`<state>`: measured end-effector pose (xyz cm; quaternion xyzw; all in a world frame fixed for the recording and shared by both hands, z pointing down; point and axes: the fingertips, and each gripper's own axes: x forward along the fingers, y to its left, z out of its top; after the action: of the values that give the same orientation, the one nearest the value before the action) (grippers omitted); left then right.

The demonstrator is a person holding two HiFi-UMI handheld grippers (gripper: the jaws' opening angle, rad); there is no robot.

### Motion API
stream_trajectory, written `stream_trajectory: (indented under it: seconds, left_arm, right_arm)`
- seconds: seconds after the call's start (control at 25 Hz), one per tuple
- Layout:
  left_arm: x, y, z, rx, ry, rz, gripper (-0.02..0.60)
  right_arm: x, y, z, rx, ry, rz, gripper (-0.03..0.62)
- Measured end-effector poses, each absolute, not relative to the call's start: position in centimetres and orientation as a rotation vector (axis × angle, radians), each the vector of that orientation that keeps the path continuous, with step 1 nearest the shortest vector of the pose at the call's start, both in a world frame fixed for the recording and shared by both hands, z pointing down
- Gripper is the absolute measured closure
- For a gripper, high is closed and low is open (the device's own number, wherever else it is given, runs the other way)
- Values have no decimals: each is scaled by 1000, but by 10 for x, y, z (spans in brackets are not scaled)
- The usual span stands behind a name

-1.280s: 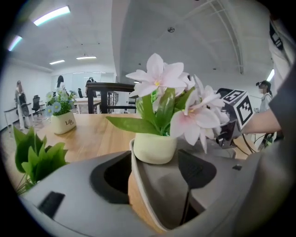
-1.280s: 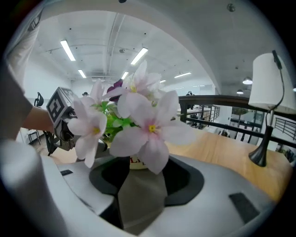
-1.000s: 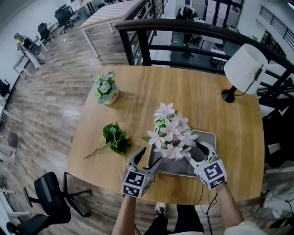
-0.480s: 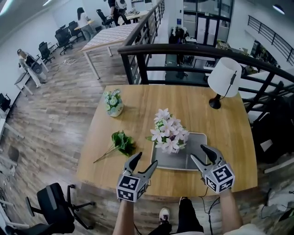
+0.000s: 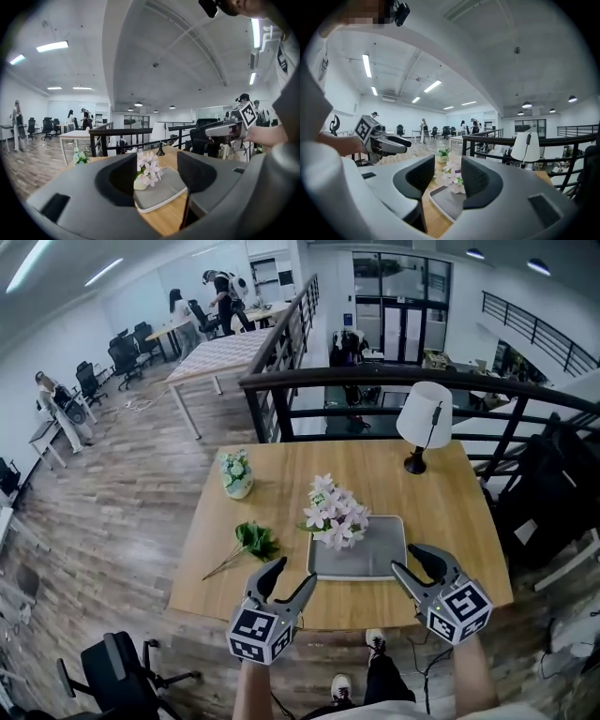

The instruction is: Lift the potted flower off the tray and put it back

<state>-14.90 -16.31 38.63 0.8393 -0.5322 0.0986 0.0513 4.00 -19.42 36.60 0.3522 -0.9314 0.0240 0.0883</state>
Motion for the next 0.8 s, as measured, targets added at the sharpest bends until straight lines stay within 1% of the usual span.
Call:
stream_trajectory:
  seconds: [0.2, 0.32, 0.48, 0.6, 0.72, 0.8]
  left_arm:
    - [-126, -127, 359, 2639, -1571, 308, 319]
    - [-114, -110, 350, 2676, -1541, 307, 357]
    - [-103, -97, 341, 2692, -1536, 271, 403]
    - [-98, -87, 332, 2697, -1539, 248, 422]
    - [-91, -79, 326, 2729, -1532, 255, 430]
    - [-87, -73, 324, 2747, -1526, 253, 448]
  right_arm:
    - [40, -145, 349, 1060, -2737, 42, 414]
    - [39, -127, 347, 1081, -2721, 51, 436]
    - [41, -117, 337, 1124, -2722, 65, 442]
    - [42, -106, 323, 1137, -2735, 56, 456]
    - [40, -96, 313, 1141, -2746, 33, 485]
    - [40, -90, 312, 1134, -2744, 28, 503]
